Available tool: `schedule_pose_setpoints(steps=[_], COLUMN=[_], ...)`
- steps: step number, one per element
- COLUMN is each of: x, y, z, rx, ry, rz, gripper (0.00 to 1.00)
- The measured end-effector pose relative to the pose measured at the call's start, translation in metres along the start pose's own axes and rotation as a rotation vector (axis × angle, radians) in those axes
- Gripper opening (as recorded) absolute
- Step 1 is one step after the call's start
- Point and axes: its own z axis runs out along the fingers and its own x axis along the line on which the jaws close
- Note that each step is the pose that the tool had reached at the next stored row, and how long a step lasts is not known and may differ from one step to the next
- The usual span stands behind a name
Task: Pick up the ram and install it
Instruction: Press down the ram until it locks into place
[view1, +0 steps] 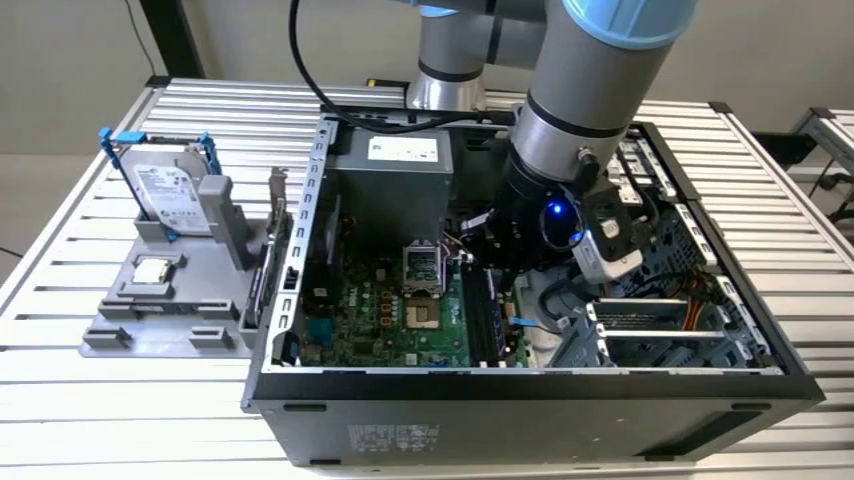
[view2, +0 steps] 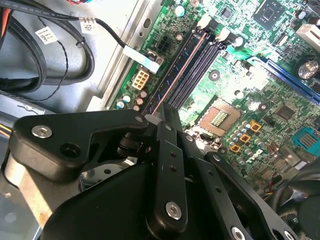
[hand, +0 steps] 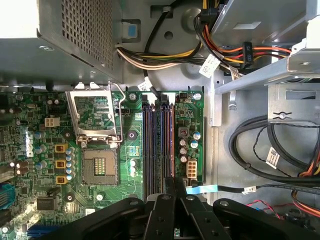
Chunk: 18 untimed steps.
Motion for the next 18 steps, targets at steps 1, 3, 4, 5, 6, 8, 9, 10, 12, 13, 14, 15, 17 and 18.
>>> schedule_pose_setpoints(steps=[1,3,4,5,6,8,9,10,12,13,14,15,17,18], x=[0.0,0.0,0.0,0.0,0.0,0.0,0.0,0.0,0.0,0.0,0.0,0.0,0.0,0.0], y=[0.0,-0.0001,-0.0001,0.0,0.0,0.0,0.0,0.0,0.0,0.0,0.0,0.0,0.0,0.0], z=[0.0,-0.0001,-0.0001,-0.0001,-0.0002,-0.0002,-0.0002,-0.0002,-0.0003,-0.0003,-0.0003,-0.0003,-0.0003,-0.0002], rx=[0.0,0.001,0.0013,0.0016,0.002,0.0026,0.0029,0.0033,0.0039,0.0041,0.0041,0.0041,0.0042,0.0041], ry=[0.0,0.0,0.0,-0.0001,-0.0001,-0.0001,-0.0002,-0.0002,-0.0002,-0.0002,-0.0002,-0.0002,-0.0002,-0.0002], rz=[-0.004,-0.026,-0.038,-0.049,-0.061,-0.083,-0.094,-0.106,-0.127,-0.131,-0.131,-0.131,-0.132,-0.132], gripper=[0.0,0.0,0.0,0.0,0.0,0.0,0.0,0.0,0.0,0.0,0.0,0.0,0.0,0.0])
